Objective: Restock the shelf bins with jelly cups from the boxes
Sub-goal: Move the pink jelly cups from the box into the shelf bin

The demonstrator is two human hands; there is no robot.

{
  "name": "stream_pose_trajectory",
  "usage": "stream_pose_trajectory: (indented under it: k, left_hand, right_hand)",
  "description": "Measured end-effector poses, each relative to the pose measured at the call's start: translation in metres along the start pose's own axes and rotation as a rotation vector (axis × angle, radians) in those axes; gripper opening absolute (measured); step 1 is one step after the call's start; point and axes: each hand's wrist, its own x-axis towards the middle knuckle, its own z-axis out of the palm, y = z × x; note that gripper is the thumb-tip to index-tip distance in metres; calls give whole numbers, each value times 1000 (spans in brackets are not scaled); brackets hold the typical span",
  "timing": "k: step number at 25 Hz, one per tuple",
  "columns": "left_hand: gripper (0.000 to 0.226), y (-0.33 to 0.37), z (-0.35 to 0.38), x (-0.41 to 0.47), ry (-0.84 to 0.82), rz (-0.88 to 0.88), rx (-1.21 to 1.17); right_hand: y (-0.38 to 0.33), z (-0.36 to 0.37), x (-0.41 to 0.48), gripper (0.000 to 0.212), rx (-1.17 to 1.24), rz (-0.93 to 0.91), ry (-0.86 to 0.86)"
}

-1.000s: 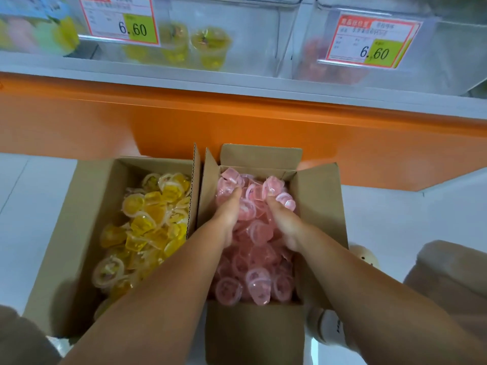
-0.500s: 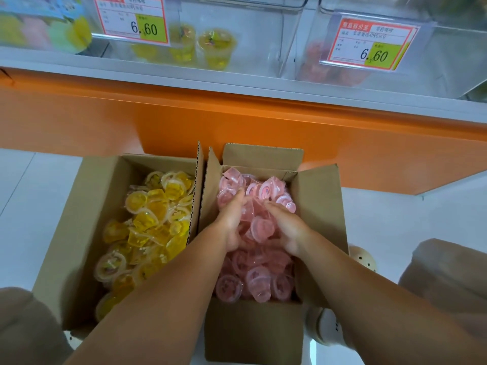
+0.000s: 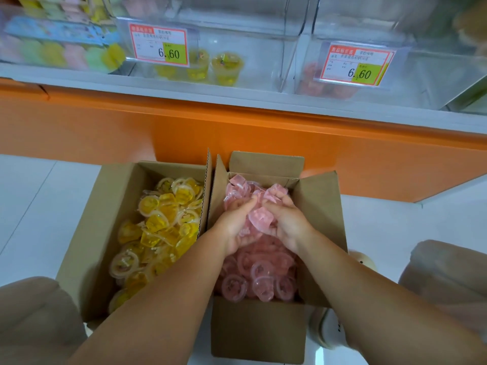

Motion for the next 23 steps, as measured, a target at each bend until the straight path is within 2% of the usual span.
stream_pose_trajectory:
  k: [4,5,8,11,13,15,19,21,23]
  left_hand:
    - [36,13,6,-33,-71,95,-113]
    - [36,16,7,-43,-82,116,-148]
    - [34,28,11,-77,-110,157,-233]
    - [34,42,18,-109,-161,210,-276]
    - [42,54,25,-127,-180,262,-285]
    - [49,68,35,-145,-204,291,-329]
    - [38,100,53,-167,-291,307,-389]
    - [37,117,61,-172,-324,303,-431]
    - [43,134,68,-177,-350,301,-474]
  right_hand:
    - [-24,2,-28,17,89,-90,-64]
    - [-30,2,-36,18,110,-99,-69]
    - [-48,7,-60,42,121,-161,-43]
    - [-72,18,-91,31,50,-277,-9]
    - [-91,23,-110,35,-22,-360,17]
    - [-113,27,-129,38,-174,-494,63]
    - [-161,37,-160,3,-393,-853,157]
    - [-187,39,-169,12,-455,-1030,195]
    - [-221,32,-167,8,-479,-1101,269]
